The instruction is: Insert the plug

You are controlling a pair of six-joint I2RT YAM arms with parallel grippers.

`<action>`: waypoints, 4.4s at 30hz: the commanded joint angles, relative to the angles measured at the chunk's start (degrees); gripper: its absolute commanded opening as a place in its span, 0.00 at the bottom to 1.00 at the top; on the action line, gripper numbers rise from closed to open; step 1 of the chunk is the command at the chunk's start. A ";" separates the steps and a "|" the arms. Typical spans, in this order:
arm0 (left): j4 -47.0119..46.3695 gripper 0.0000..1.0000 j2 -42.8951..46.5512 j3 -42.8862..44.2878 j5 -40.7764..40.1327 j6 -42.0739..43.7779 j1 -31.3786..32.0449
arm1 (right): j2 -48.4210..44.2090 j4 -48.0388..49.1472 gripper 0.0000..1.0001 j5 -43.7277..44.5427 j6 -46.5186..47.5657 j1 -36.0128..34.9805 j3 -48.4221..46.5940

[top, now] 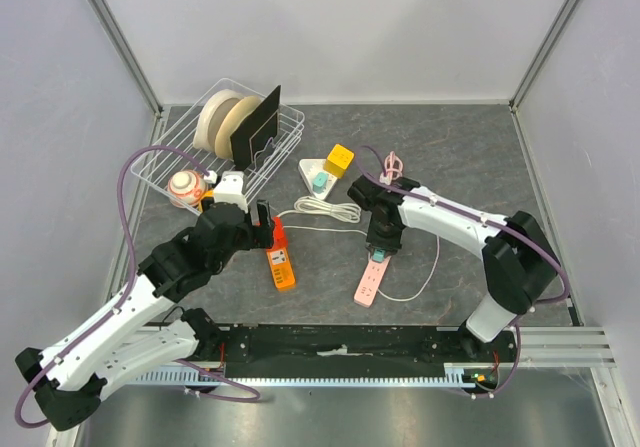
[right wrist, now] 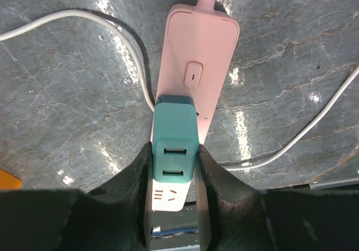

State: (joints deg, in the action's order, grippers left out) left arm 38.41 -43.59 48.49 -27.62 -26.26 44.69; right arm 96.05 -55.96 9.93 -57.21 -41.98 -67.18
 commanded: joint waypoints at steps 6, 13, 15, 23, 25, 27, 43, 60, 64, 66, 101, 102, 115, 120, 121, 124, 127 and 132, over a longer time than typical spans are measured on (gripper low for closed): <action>-3.17 0.92 -0.53 -0.15 0.90 1.83 -0.83 | -1.46 1.12 0.77 11.86 4.56 -2.14 -6.45; -4.66 0.91 -0.88 -0.94 3.52 2.44 -0.92 | -9.64 1.82 0.96 16.34 14.64 0.48 -13.07; -5.89 0.91 -1.23 -1.12 5.20 3.14 -0.92 | -13.33 4.01 0.94 17.83 18.17 2.41 -11.32; -5.54 0.91 -9.13 1.69 20.92 1.49 -0.30 | -25.48 26.95 0.88 2.84 38.83 19.98 10.11; -6.07 0.91 -11.15 1.96 23.04 0.25 1.35 | -24.34 31.06 0.89 -4.10 42.17 24.98 12.50; -6.25 0.91 -14.32 2.66 21.13 -0.54 3.55 | -21.70 33.45 0.89 -6.59 45.50 27.90 14.79; -9.06 0.92 -44.28 15.40 10.65 -5.56 25.97 | -0.35 43.83 0.75 -21.62 56.77 33.28 10.49; -9.23 0.92 -60.63 22.87 10.83 -5.99 30.37 | 3.71 43.84 0.52 -22.33 58.53 33.28 10.31; -9.23 0.82 -63.45 24.72 11.27 -6.00 30.37 | 3.18 43.49 0.38 -21.98 58.35 33.28 10.49; -9.23 0.73 -64.42 25.42 11.36 -5.99 30.37 | 2.48 43.31 0.35 -21.80 58.27 33.36 10.58; -7.73 0.02 -64.93 43.00 -5.09 -3.45 12.35 | -26.44 33.99 0.00 -16.61 37.79 49.97 15.67; -8.52 0.02 -65.91 44.05 -4.38 -2.75 12.35 | -26.53 34.25 0.00 -17.48 37.87 49.97 16.54; -11.78 0.02 -81.30 51.63 2.22 -1.07 12.97 | -27.93 35.05 0.00 -22.33 38.93 49.97 17.87; -11.70 0.02 -79.54 46.79 2.57 -3.62 14.46 | -28.46 35.13 0.00 -23.64 38.58 49.97 17.61; -11.69 0.02 -79.37 45.57 2.57 -4.06 14.81 | -28.46 35.13 0.00 -23.91 38.49 49.97 17.61; -11.00 0.03 -79.45 43.36 3.97 -7.13 16.31 | -28.90 34.96 0.00 -25.05 38.66 49.97 17.43; -10.55 0.08 -79.54 41.43 6.95 -10.82 17.36 | -29.43 35.05 0.00 -25.93 38.75 49.97 17.61; -10.90 0.35 -75.07 38.18 11.35 -14.78 18.24 | -30.13 35.66 0.01 -28.56 40.24 48.92 18.40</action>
State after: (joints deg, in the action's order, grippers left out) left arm 25.08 -123.07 90.63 -24.84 -34.26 60.27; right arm 67.77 -23.18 -15.46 -18.20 7.90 -48.99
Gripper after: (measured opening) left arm 0.505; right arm 0.519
